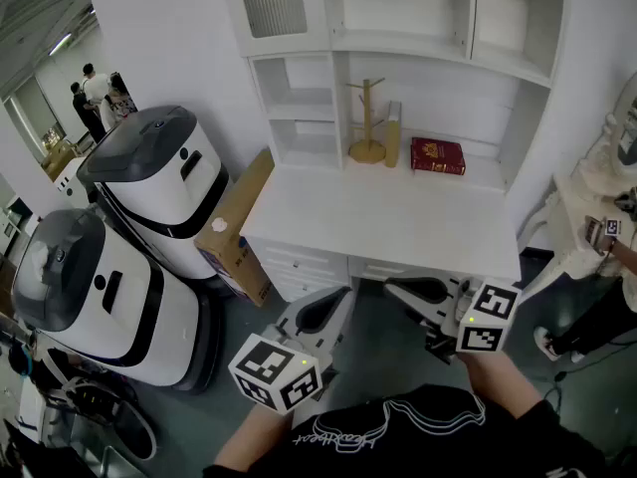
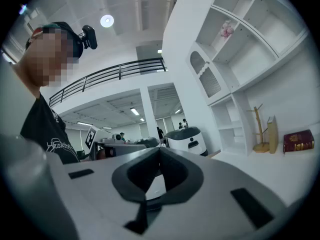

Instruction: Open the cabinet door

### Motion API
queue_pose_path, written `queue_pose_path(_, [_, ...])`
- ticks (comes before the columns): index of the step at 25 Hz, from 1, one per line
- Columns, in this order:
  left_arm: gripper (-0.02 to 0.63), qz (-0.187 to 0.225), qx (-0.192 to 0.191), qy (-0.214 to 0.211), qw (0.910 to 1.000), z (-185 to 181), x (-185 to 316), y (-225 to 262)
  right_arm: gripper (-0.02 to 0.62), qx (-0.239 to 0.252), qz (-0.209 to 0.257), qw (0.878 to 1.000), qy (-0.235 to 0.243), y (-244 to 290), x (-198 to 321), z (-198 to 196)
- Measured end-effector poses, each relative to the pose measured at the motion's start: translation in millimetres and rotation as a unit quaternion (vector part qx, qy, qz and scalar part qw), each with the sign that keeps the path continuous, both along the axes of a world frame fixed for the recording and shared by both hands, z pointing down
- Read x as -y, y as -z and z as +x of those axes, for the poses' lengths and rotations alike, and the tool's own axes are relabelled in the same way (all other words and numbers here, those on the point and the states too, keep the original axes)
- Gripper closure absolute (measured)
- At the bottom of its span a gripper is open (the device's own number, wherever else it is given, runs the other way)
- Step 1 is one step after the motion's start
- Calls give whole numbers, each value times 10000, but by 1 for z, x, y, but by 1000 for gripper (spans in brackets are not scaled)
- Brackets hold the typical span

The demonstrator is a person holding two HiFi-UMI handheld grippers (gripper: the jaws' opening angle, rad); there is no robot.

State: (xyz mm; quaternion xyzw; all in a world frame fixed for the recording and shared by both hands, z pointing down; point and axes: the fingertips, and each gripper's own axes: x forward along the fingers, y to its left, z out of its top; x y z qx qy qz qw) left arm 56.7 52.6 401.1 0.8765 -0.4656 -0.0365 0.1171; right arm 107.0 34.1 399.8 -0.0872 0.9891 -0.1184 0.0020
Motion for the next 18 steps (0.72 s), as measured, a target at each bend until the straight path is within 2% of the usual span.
queue_pose_path(8, [603,48,-56,-44,10000,-21,-30,-6,591,-53,24,9999,-91,-4,-28,-18])
queue_pose_path(13, [603,115,-103,-62,9999,-28,-31,-4,591,-51,-127,9998,-171,-5,-25,-23])
queue_pose_path(18, [603,188,-38,-160,9997,-32,-16,2,591,66,-68,9999,-64,3,-9,-31])
